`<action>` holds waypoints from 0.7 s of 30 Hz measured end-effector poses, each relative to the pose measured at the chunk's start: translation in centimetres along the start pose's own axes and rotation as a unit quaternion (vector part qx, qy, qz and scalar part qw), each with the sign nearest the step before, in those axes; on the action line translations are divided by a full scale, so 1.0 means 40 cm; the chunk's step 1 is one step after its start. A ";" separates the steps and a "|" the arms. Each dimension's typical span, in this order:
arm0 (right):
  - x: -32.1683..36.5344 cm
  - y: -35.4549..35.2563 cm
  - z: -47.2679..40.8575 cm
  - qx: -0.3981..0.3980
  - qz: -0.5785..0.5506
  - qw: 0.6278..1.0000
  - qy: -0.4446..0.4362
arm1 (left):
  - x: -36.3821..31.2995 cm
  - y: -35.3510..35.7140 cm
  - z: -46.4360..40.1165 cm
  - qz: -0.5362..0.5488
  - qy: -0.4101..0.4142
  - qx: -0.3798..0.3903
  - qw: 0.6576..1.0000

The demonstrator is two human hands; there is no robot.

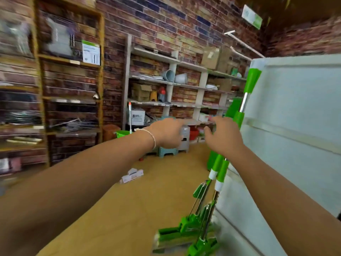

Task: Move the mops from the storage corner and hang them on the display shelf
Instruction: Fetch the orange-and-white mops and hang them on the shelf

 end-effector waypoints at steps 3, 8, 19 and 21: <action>0.074 0.103 -0.048 0.029 0.004 1.000 -0.010 | 0.123 0.019 -0.005 -0.005 -0.024 -0.006 1.000; 0.156 0.261 -0.131 0.070 0.004 0.997 -0.029 | 0.289 0.074 -0.040 0.004 -0.064 0.014 0.998; 0.217 0.654 -0.449 0.138 -0.014 0.989 -0.049 | 0.640 0.188 -0.294 -0.011 -0.127 0.027 0.992; 0.228 0.705 -0.523 0.140 -0.040 0.988 -0.047 | 0.705 0.188 -0.358 -0.005 -0.142 0.027 0.990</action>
Point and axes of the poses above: each hand's wrist, its own z-axis away from the middle knuckle, its own y-axis out of the palm, x = y × z, the point moved 8 cm from there along -z, towards the middle knuckle, and after that the axes turned 3 degrees about -z, right-handed, at the moved point
